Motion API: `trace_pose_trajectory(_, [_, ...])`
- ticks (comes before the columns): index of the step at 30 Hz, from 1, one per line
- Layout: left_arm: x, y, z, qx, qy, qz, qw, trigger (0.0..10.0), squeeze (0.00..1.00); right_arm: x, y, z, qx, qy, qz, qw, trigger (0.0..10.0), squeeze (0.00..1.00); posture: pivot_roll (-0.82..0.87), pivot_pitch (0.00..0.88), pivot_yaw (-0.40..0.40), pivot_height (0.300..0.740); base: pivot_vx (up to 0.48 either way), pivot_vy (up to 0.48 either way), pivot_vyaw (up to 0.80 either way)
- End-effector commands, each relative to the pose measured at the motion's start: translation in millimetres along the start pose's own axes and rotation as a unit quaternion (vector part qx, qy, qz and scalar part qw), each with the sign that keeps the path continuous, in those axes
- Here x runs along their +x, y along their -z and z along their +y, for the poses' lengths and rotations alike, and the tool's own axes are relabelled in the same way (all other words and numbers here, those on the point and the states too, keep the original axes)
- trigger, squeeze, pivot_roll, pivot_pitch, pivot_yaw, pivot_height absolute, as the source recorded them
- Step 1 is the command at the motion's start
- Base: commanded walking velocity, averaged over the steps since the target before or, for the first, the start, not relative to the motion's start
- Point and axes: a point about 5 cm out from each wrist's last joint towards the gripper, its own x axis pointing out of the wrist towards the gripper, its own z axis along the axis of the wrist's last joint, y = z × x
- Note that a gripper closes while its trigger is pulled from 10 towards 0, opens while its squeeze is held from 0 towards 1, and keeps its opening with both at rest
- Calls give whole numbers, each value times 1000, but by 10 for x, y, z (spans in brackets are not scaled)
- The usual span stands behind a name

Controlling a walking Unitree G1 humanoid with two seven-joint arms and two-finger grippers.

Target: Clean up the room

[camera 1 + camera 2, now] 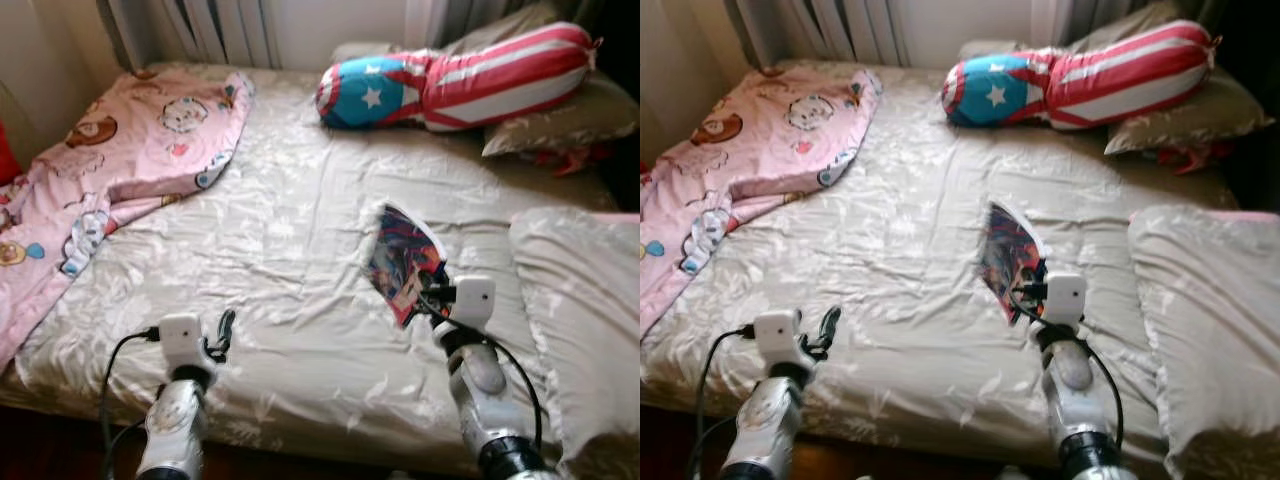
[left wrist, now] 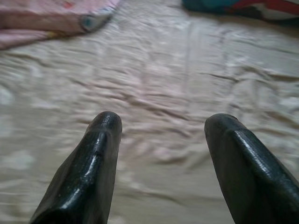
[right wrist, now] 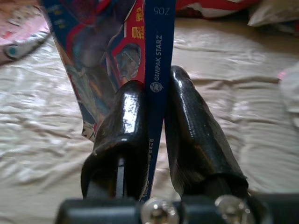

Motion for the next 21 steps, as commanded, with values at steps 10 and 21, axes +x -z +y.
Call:
trace_pose_trajectory(10, [-17,-36,99,6,-6,-5,1000,10000,0,15,-88,-5,8,9,-24,1000,10000,0,-37,176,-27,720,0,0,0])
trace_pose_trajectory(21, [-32,-24,96,5,-6,-4,1000,10000,0,25,-69,22,-4,6,-13,1000,10000,0,-34,180,-26,676,0,0,0])
